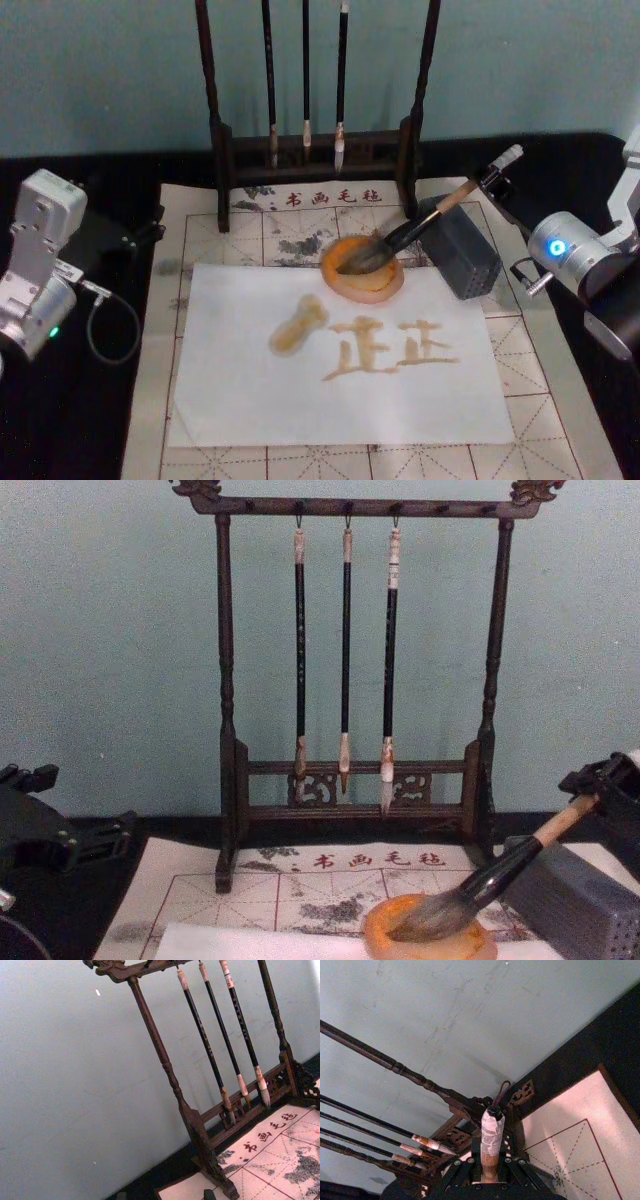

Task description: Pick up the brush from the inkstone, write on the paper, then place the brush back to its original position.

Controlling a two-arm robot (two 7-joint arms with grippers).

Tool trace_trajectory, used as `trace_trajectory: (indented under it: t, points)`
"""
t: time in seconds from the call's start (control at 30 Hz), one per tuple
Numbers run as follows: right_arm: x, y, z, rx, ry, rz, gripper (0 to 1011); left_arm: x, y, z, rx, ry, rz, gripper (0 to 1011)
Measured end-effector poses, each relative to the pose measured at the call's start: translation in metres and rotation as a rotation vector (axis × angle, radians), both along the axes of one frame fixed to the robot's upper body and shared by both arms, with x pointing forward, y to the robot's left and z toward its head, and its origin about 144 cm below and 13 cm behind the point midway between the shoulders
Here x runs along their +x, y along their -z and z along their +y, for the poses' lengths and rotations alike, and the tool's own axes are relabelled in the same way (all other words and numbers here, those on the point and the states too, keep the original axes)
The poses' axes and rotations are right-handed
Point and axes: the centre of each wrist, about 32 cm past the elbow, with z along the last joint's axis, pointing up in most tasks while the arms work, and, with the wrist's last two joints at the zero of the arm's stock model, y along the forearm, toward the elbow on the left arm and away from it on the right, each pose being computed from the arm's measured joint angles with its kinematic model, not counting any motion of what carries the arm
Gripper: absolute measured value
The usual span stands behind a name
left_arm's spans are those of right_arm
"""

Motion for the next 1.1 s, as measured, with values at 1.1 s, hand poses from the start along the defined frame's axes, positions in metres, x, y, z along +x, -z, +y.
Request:
trace_trajectory:
  t: [1.1]
  points:
    - [-0.007,-0.034,0.003,-0.228,-0.057,-0.277,185,0.000,0.000,0.000,0.000,0.000,0.000,1001]
